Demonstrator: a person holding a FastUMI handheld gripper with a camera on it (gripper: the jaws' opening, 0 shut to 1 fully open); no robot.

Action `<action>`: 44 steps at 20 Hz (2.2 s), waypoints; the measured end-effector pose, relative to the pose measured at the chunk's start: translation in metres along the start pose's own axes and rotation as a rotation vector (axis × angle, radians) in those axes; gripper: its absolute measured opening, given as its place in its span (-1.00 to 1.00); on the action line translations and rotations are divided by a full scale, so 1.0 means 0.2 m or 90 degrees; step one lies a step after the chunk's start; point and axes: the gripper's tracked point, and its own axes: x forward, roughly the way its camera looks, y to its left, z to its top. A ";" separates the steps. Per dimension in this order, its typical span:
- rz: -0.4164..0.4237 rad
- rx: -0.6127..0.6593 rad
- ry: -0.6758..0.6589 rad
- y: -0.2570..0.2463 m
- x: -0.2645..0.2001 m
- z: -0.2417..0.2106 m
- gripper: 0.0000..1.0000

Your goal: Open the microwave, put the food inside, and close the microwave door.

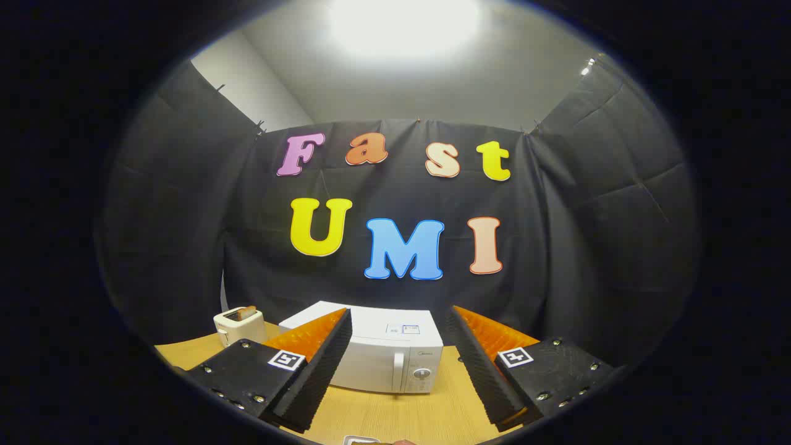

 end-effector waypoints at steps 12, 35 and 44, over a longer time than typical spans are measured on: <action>-0.012 0.015 0.005 0.02 -0.01 -0.03 0.96; 0.026 0.026 0.105 0.03 0.61 -0.45 0.96; 0.044 0.007 0.182 0.03 0.86 -0.79 0.97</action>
